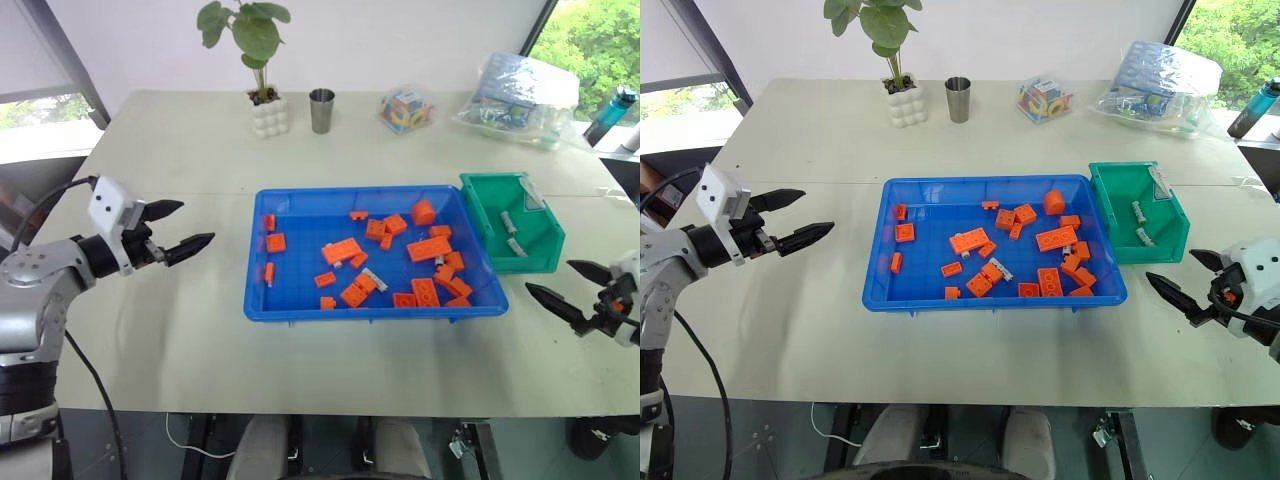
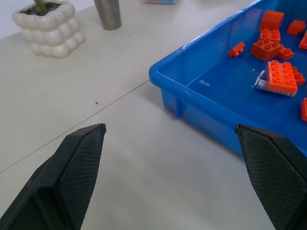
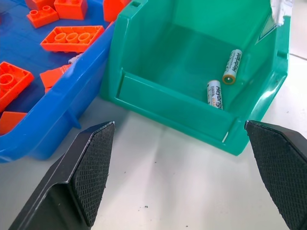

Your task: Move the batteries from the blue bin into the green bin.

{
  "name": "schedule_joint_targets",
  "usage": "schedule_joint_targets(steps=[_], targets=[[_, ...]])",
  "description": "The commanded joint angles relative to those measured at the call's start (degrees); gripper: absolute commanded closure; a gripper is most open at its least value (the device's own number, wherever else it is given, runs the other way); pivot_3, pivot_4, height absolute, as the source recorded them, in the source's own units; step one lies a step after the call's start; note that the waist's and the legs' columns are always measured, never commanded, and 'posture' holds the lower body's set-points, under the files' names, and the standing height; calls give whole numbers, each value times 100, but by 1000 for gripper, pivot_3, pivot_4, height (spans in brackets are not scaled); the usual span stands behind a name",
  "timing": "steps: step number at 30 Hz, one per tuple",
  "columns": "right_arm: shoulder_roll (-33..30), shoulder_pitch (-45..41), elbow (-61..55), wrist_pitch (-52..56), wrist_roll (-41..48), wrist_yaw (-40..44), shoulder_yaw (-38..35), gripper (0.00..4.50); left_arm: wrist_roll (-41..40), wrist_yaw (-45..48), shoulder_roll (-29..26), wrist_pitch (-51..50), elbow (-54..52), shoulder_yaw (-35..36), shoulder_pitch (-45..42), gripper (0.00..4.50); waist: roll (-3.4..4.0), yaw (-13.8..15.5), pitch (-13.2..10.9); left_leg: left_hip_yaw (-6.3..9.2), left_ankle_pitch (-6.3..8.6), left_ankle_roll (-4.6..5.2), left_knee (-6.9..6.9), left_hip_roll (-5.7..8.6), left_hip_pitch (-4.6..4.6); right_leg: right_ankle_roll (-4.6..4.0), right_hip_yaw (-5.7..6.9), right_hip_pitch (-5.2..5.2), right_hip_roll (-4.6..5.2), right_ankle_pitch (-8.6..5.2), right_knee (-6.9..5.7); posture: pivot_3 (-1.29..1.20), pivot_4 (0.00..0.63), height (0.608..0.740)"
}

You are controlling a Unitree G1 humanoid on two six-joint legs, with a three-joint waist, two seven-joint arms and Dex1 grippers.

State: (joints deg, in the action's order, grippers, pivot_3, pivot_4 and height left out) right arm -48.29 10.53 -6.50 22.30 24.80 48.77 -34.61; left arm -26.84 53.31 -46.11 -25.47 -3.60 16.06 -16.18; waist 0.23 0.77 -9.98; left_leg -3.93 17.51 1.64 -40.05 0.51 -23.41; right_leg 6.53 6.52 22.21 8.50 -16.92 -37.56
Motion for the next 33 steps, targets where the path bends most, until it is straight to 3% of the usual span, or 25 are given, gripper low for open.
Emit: schedule_joint_targets(steps=[1, 6, 10, 15, 19, 24, 33], targets=[[-83, -43, -213, -37, 48, 8, -115, 42, -32, -3, -92, 93, -219, 130, 27, 0, 0, 0, 0, 0, 0, 0, 0, 0, 0, 0, 0, 0, 0, 0, 0, 0, 150, 691], [-282, -275, -162, -26, 86, 228, 60, 42, -94, 1, -37, 75, -293, 59, -135, 0, 0, -5, 0, 0, 0, 0, 0, 0, 0, 0, 0, 0, -1, 0, 0, 0, 150, 691], [-764, -1147, -195, 246, 431, 756, 497, 42, -240, 158, 15, 13, -476, -76, -252, 0, 0, -14, 0, -4, 0, 0, -1, 0, 1, 0, -1, 2, -1, 0, -1, 0, 150, 691], [-885, -2827, -121, 388, 435, 1297, 1857, 42, -423, 470, -38, -132, -641, -360, -471, 0, -1, -25, -1, -3, -1, -1, -2, -2, 0, 0, 0, 4, 0, 0, -1, 0, 150, 691], [-319, -4406, 292, 339, -27, 1783, 3380, 42, -598, 901, -133, -266, -918, -685, -564, 0, -5, -33, -4, -5, 0, -1, -4, -2, -3, 0, 1, 6, -1, 0, 0, 0, 150, 691], [606, -5660, 1444, -83, -773, 2339, 4695, 42, -625, 1123, -122, -294, -1178, -984, -613, 0, -7, -24, -5, -3, -1, -1, -3, 0, -12, 0, 6, 13, -6, 0, 0, 0, 150, 691], [1812, -6814, 4057, -1315, -1816, 2890, 5548, 42, -589, 962, -13, -309, -1414, -1197, -579, 0, -9, -54, -6, 6, -1, 0, -6, 4, -16, 0, 17, 12, -5, 0, -2, 0, 150, 691]])
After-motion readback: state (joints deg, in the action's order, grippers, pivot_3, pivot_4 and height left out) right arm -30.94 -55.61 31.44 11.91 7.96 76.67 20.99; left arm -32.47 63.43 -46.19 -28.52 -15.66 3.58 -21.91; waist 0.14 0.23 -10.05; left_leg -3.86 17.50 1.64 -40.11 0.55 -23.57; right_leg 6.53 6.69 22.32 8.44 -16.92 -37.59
